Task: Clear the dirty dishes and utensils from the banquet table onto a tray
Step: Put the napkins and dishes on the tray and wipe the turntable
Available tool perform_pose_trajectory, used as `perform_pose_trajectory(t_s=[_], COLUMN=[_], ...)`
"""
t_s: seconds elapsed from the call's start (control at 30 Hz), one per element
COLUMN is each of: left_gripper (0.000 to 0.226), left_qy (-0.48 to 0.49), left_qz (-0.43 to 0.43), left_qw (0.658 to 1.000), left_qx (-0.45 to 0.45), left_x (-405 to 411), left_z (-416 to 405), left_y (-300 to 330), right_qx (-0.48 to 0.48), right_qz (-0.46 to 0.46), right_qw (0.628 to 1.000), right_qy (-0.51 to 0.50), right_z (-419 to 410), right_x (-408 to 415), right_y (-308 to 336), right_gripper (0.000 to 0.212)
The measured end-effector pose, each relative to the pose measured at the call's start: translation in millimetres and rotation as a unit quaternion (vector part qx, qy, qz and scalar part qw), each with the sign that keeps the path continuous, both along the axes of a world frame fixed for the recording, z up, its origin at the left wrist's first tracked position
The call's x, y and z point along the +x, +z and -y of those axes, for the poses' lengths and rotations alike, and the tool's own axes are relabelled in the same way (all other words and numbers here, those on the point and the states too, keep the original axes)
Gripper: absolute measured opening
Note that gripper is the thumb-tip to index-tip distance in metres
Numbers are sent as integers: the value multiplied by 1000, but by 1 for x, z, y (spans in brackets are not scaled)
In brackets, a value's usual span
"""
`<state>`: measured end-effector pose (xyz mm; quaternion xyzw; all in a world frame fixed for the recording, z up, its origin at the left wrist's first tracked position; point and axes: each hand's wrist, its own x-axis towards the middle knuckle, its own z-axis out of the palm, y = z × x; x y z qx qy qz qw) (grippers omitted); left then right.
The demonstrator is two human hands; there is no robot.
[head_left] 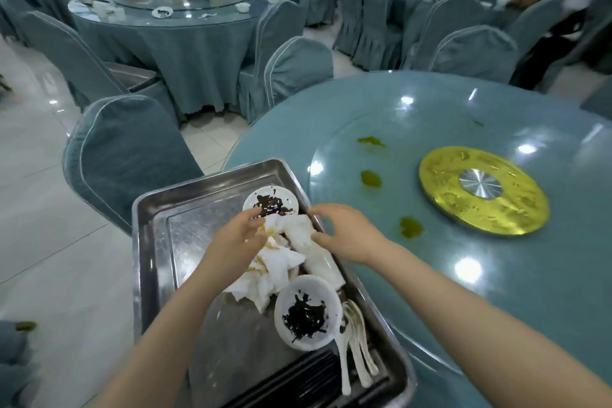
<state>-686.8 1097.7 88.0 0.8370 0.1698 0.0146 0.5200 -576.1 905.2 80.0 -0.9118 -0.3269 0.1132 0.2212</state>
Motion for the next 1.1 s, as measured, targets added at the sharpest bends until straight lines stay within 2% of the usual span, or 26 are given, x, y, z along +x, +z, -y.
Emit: perform_pose_trajectory(t_s=[0.4, 0.7, 0.93, 1.03, 1.1], left_gripper=[44, 41, 40, 43, 49], left_qy=[-145, -272, -356, -379, -400], left_qz=[38, 29, 6, -22, -49], left_qw=[987, 959, 933, 925, 912], left_qx=[-63, -66, -46, 6, 76], left_x=[39, 49, 42, 45, 47], left_z=[169, 330, 443, 478, 495], left_y=[34, 41, 17, -8, -30], right_qx=[35, 61, 91, 45, 27], right_qz=[17, 8, 24, 43, 34], right_qw=[981, 934, 852, 811, 779], right_qy=[-190, -352, -515, -582, -625], right_z=[216, 388, 522, 578, 612], right_x=[-45, -102, -162, -179, -186], right_y=[40, 46, 23, 3, -12], right_gripper=[39, 35, 28, 27, 27])
